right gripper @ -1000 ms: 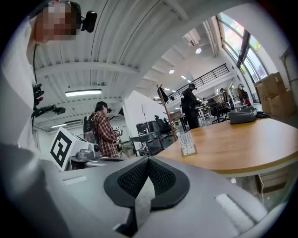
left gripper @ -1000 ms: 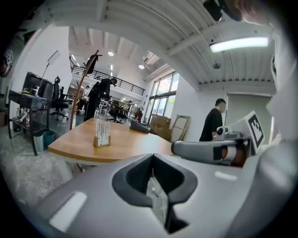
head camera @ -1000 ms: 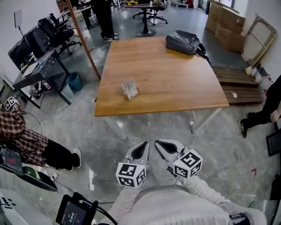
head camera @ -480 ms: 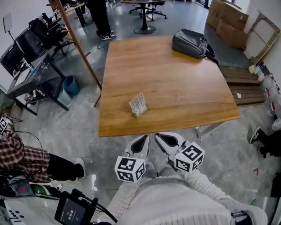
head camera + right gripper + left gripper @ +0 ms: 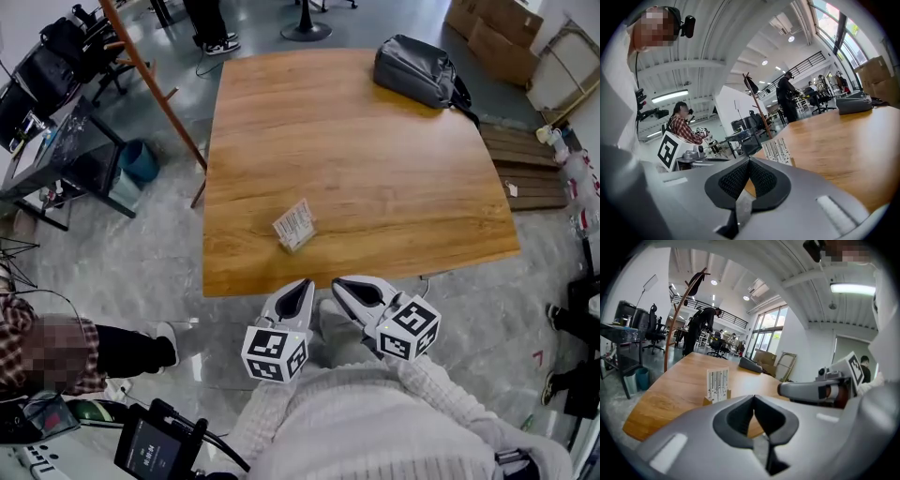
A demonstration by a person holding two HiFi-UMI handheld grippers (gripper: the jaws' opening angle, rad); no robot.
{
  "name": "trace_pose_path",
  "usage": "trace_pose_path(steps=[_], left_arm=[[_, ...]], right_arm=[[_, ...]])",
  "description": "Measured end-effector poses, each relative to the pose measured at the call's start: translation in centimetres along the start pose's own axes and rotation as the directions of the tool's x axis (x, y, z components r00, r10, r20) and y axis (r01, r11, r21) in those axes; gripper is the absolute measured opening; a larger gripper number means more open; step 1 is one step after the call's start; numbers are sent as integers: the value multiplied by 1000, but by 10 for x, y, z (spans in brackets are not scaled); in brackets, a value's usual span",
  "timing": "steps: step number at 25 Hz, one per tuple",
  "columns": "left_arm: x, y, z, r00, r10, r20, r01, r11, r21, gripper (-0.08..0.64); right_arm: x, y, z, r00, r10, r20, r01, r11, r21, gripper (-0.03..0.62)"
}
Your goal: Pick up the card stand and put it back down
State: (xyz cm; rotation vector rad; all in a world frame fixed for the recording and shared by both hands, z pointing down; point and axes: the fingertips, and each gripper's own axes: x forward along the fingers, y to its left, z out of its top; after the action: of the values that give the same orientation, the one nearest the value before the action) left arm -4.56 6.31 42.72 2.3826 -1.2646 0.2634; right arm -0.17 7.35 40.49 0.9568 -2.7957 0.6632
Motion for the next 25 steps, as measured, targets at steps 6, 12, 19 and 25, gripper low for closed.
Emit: trace_pose_path(steps=[6, 12, 19, 25], left_arm=[[27, 19, 16, 999, 48, -6, -48, 999, -6, 8], [44, 37, 25, 997, 81, -7, -81, 996, -41, 8], [51, 54, 23, 989, 148, -21, -149, 988, -35, 8], [56, 62, 15, 987, 150, -62, -151, 989, -6, 8]], right_arm=[[25, -32, 20, 997, 68, -39, -69, 998, -6, -1], [56, -46, 34, 989, 130, -66, -131, 991, -15, -2], [72, -54, 29, 978, 182, -102, -182, 983, 9, -2], [81, -59, 21, 976, 181, -117, -176, 983, 51, -2]])
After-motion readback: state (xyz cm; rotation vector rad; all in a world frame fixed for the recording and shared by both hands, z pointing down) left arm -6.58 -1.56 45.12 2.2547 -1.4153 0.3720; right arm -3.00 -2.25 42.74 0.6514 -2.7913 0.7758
